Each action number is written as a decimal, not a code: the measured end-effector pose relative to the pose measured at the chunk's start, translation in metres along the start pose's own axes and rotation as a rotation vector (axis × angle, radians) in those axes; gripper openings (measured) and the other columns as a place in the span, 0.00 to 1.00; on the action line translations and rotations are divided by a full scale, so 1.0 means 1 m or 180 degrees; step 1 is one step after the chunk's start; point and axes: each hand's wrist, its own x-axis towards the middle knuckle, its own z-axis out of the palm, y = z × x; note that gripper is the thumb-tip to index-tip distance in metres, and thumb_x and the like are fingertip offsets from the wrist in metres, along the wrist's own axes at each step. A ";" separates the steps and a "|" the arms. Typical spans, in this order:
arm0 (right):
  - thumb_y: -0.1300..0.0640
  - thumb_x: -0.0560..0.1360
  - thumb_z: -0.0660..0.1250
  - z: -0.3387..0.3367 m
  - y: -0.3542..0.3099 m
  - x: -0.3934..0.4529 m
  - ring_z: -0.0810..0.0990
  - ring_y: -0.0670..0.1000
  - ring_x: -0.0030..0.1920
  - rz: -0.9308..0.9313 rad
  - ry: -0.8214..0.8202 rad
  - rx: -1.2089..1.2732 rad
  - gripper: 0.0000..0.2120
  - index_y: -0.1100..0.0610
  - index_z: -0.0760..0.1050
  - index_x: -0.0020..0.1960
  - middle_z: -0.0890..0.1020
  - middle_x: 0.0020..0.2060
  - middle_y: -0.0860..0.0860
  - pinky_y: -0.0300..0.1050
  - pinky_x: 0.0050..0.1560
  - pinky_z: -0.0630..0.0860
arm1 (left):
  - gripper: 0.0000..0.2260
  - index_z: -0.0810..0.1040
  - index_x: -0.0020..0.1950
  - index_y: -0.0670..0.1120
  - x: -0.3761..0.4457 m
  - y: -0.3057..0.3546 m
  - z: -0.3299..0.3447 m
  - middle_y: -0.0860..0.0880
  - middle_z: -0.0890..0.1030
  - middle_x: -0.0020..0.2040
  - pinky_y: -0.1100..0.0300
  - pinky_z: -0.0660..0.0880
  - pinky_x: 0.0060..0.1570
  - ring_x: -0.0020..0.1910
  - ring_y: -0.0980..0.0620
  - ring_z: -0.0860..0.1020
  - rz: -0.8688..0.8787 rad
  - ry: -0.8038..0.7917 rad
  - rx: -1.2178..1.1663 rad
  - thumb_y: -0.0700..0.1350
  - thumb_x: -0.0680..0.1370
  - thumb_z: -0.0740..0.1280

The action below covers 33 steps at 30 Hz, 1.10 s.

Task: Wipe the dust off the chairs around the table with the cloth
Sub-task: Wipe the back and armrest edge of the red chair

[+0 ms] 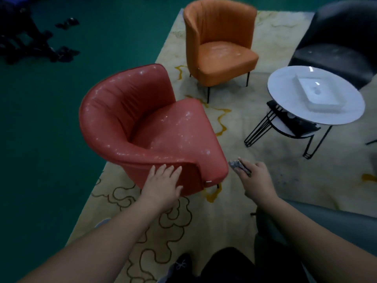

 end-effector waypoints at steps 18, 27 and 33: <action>0.49 0.77 0.67 -0.069 0.025 0.290 0.70 0.47 0.44 0.0036 -0.0174 -0.0286 0.19 0.50 0.75 0.67 0.69 0.49 0.54 0.28 0.34 0.66 | 0.27 0.52 0.79 0.54 0.261 0.051 -0.040 0.52 0.60 0.77 0.45 0.48 0.75 0.76 0.48 0.56 -0.0532 -0.0273 -0.0178 0.59 0.80 0.52; 0.49 0.77 0.66 -0.042 0.002 0.381 0.70 0.47 0.42 -0.0216 -0.0672 -0.0366 0.19 0.49 0.74 0.68 0.69 0.49 0.53 0.35 0.40 0.68 | 0.27 0.55 0.78 0.53 0.326 0.033 -0.054 0.50 0.59 0.77 0.46 0.52 0.74 0.76 0.47 0.57 -0.0895 -0.0499 -0.0354 0.59 0.81 0.53; 0.49 0.76 0.67 -0.028 -0.009 0.441 0.72 0.48 0.48 -0.0400 -0.0678 -0.0405 0.19 0.49 0.74 0.67 0.70 0.48 0.52 0.36 0.49 0.67 | 0.27 0.55 0.78 0.53 0.374 0.013 -0.068 0.49 0.61 0.77 0.47 0.55 0.73 0.74 0.47 0.60 -0.1046 -0.0544 -0.0356 0.60 0.80 0.53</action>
